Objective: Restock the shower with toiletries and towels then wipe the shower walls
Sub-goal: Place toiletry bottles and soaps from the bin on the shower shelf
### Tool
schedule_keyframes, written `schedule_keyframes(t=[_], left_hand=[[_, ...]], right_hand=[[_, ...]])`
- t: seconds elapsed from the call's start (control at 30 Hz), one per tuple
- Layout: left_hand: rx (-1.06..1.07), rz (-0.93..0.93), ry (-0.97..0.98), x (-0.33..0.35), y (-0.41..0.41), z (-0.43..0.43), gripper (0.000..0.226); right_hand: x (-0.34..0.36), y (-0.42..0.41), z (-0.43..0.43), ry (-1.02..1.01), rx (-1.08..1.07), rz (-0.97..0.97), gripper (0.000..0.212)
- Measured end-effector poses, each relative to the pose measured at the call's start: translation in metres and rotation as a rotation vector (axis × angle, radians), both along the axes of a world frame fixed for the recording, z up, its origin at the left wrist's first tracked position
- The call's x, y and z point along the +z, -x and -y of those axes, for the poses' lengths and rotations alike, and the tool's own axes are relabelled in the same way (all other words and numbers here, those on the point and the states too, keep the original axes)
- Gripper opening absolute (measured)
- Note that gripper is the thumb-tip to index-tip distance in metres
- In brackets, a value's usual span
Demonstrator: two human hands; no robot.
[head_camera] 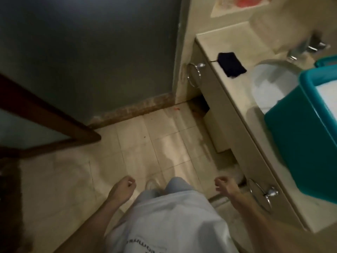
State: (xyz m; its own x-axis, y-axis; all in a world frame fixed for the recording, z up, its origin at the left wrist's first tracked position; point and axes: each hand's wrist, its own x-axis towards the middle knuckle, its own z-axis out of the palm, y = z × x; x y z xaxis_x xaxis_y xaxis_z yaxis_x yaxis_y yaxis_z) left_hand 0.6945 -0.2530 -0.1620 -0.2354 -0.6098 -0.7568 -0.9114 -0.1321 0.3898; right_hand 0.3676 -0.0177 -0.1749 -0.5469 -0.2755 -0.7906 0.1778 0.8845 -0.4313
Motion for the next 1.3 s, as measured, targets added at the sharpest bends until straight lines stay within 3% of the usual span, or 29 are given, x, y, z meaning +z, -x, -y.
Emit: schedule_keyframes(t=[0.13, 0.37, 0.57, 0.7, 0.77, 0.83, 0.97, 1.13, 1.3], left_hand=[[-0.166, -0.125, 0.018, 0.010, 0.100, 0.074, 0.016], [-0.331, -0.383, 0.037, 0.056, 0.291, 0.066, 0.010], [-0.527, -0.726, 0.075, 0.116, 0.411, 0.010, 0.018], [-0.630, -0.959, 0.138, 0.174, 0.468, -0.033, 0.017], [-0.742, -1.065, 0.231, 0.198, 0.491, -0.047, 0.015], [-0.871, -1.182, 0.315, 0.217, 0.515, -0.059, 0.022], [-1.146, -1.327, 0.348, 0.236, 0.573, -0.085, 0.024], [-1.498, -1.225, 0.201, 0.234, 0.657, -0.126, 0.024], [-1.864, -1.111, 0.293, 0.215, 0.726, -0.182, 0.024]], right_hand=[[0.005, 0.011, -0.018, -0.023, -0.202, -0.050, 0.008], [0.044, 0.050, -0.027, 0.096, -0.232, -0.128, 0.016], [0.168, 0.119, -0.028, 0.394, -0.261, -0.632, 0.022], [0.231, 0.152, -0.045, 0.471, -0.283, -1.101, 0.021], [0.248, 0.165, -0.057, 0.479, -0.365, -1.190, 0.019], [0.255, 0.178, -0.071, 0.433, -0.507, -1.185, 0.019], [0.249, 0.210, -0.100, 0.155, -0.646, -1.032, 0.025], [0.243, 0.250, -0.115, -0.087, -0.783, -0.813, 0.031], [0.220, 0.296, -0.126, -0.223, -0.918, -0.646, 0.037]])
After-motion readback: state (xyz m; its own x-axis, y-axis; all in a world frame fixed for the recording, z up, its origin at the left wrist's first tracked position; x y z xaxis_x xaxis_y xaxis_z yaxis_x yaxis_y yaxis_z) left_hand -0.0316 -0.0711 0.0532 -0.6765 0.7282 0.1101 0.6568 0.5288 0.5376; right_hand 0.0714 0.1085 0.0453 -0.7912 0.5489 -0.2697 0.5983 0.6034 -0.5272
